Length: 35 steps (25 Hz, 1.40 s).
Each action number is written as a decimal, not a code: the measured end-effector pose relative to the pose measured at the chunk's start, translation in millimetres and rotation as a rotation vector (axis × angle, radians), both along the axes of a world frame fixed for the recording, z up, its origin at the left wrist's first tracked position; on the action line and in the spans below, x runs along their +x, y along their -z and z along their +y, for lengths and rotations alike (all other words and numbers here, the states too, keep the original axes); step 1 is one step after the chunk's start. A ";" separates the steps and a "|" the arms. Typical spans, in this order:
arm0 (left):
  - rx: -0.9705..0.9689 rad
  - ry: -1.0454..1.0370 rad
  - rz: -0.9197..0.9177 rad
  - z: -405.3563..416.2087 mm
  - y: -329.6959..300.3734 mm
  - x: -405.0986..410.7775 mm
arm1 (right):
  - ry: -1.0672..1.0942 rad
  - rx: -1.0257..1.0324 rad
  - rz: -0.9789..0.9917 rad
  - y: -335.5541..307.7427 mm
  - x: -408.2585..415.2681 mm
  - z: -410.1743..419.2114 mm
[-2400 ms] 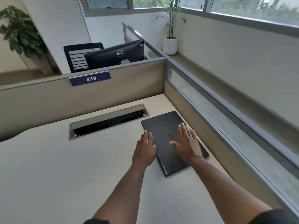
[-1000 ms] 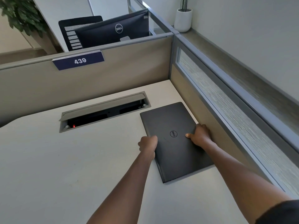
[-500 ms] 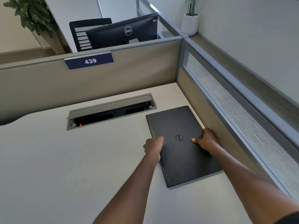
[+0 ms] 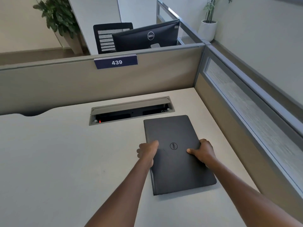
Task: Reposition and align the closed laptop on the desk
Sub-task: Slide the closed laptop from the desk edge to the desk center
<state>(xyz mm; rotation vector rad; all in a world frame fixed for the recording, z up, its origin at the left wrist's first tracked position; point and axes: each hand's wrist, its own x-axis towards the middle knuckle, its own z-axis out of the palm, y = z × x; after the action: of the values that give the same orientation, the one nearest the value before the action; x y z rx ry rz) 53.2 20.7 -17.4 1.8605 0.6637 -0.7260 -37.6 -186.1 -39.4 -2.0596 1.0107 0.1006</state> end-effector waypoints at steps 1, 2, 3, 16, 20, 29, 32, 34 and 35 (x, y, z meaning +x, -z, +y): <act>0.020 0.004 -0.012 15.1 -0.4 5.3 | -0.005 0.015 -0.017 -1.9 2.3 15.8; 0.042 0.012 -0.026 28.8 -1.1 10.9 | -0.002 0.036 -0.033 -3.4 4.0 30.8; 0.067 0.022 -0.042 41.1 -1.9 16.5 | 0.010 0.067 -0.048 -3.7 4.6 44.9; 0.476 0.396 -0.287 151.7 -20.8 114.4 | 0.343 0.581 -0.233 6.7 8.4 226.6; 0.543 0.500 -0.328 159.9 -22.5 127.3 | 0.393 0.682 -0.249 10.5 10.2 253.6; 0.375 0.339 -0.271 188.4 -16.4 109.9 | 0.291 0.337 -0.103 25.0 37.7 227.7; 0.250 0.203 -0.219 202.0 -9.6 90.2 | 0.212 0.275 -0.093 17.9 59.5 204.2; 0.169 0.120 -0.183 207.0 -5.6 75.4 | 0.175 0.275 -0.095 12.2 74.3 191.9; 0.135 0.083 -0.163 209.2 -3.8 67.6 | 0.146 0.268 -0.092 9.1 82.1 187.2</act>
<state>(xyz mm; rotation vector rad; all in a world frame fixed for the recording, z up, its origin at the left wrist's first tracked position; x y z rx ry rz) 120.8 229.9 -13.6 2.0568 0.5444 -0.5867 44.4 1.1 -48.6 -1.7282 1.0282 0.0614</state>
